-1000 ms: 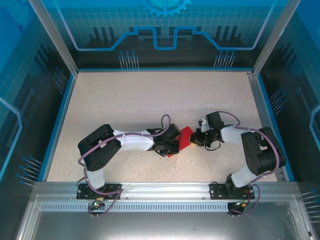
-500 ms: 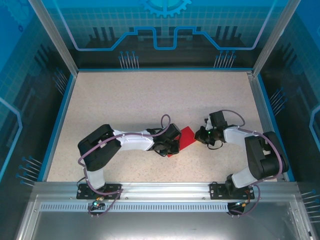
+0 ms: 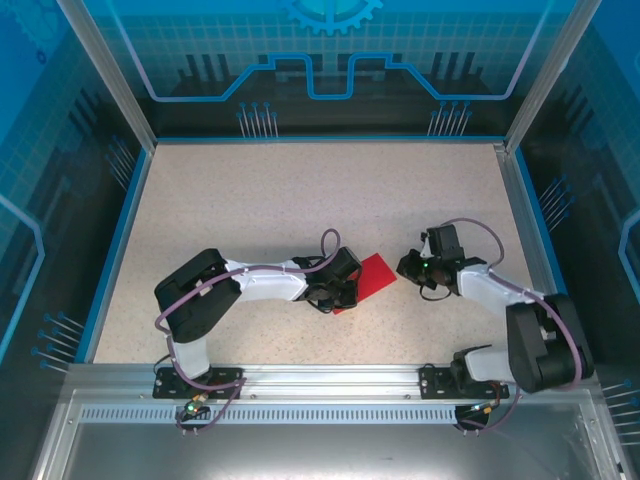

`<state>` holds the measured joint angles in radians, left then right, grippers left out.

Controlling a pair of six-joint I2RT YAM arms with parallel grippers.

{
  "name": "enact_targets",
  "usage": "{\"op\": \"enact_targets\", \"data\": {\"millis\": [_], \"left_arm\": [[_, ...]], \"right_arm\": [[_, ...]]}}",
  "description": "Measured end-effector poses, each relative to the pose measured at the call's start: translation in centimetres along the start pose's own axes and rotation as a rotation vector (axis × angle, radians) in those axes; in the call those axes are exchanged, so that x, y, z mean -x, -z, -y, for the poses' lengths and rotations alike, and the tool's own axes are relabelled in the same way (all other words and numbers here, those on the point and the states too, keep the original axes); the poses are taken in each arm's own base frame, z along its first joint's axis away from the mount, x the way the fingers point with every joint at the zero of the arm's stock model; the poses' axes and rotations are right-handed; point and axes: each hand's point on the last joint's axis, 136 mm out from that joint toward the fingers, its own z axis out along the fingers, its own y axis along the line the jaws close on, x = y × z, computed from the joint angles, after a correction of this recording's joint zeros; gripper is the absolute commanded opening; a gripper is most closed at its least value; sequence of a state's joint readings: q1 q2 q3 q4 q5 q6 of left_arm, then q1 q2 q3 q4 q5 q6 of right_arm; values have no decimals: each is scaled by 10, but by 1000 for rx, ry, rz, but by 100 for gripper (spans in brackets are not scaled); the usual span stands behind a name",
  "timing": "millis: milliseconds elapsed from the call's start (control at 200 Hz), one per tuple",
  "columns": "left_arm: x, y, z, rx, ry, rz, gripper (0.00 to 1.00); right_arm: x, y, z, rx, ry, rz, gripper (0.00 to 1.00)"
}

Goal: Fold a paper plane with a square sheet of paper (pick it up from the middle)
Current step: First fold in half a square sheet of paper at the center of the table.

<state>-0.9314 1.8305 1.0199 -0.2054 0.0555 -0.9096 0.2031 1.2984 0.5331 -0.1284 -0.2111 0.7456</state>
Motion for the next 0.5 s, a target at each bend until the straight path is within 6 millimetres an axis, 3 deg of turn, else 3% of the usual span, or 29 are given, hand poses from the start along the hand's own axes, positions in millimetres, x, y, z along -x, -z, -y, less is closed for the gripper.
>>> {"op": "enact_targets", "data": {"millis": [120, 265, 500], "left_arm": [[0, 0, 0, 0, -2, 0, 0], [0, 1, 0, 9, -2, -6, 0], [-1, 2, -1, 17, -1, -11, 0]], "right_arm": [[-8, 4, -15, 67, 29, -15, 11], [-40, -8, -35, 141, 66, -130, 10], [-69, -27, -41, 182, 60, -259, 9]]}}
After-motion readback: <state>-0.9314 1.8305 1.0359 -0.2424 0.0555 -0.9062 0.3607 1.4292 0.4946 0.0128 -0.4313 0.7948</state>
